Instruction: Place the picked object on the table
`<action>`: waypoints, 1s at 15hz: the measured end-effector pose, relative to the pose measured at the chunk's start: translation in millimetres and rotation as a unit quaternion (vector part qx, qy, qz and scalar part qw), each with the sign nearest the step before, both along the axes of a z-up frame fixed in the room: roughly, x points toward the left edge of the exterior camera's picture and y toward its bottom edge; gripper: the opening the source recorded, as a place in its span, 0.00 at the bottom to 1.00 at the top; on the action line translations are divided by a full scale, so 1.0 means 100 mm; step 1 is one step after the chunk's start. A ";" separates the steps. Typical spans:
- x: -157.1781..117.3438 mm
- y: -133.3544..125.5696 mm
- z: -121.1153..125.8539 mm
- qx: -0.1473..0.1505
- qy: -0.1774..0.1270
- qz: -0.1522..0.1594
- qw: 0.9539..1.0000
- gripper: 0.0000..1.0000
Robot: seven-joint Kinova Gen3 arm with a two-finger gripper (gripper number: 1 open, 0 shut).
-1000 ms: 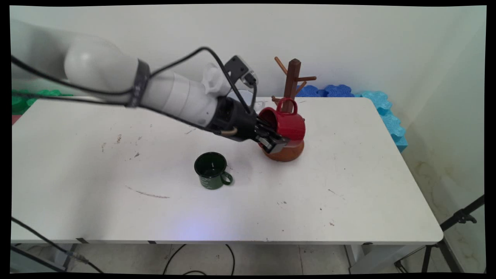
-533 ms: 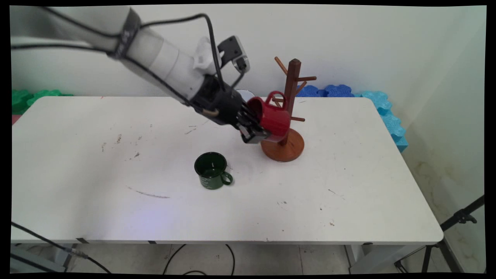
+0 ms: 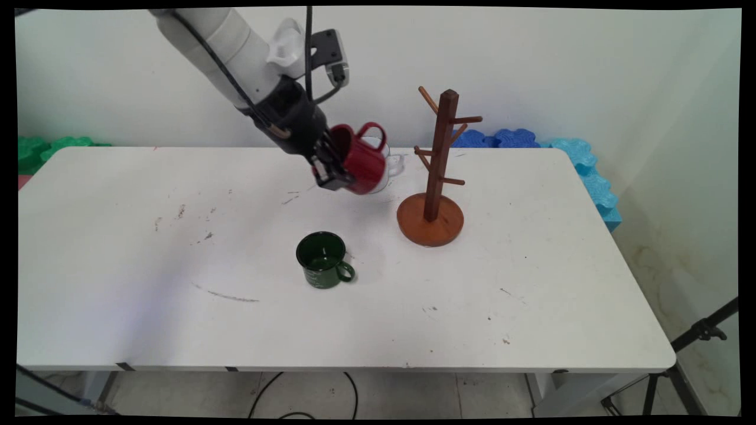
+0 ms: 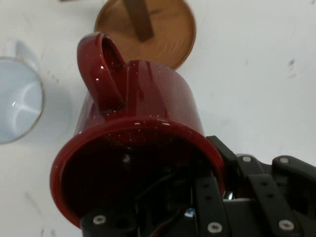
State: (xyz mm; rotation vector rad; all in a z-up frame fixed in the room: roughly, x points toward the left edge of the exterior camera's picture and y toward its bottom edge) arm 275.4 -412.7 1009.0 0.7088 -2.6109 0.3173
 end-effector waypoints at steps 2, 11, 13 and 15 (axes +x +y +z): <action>0.04 -0.06 0.02 0.004 -0.020 -0.005 1.000 0.00; 0.17 -0.34 -0.10 0.024 -0.104 -0.034 0.994 0.00; 0.18 -0.41 -0.17 0.029 -0.116 -0.040 0.992 0.00; 0.19 -0.48 -0.25 0.034 -0.128 -0.046 0.990 0.00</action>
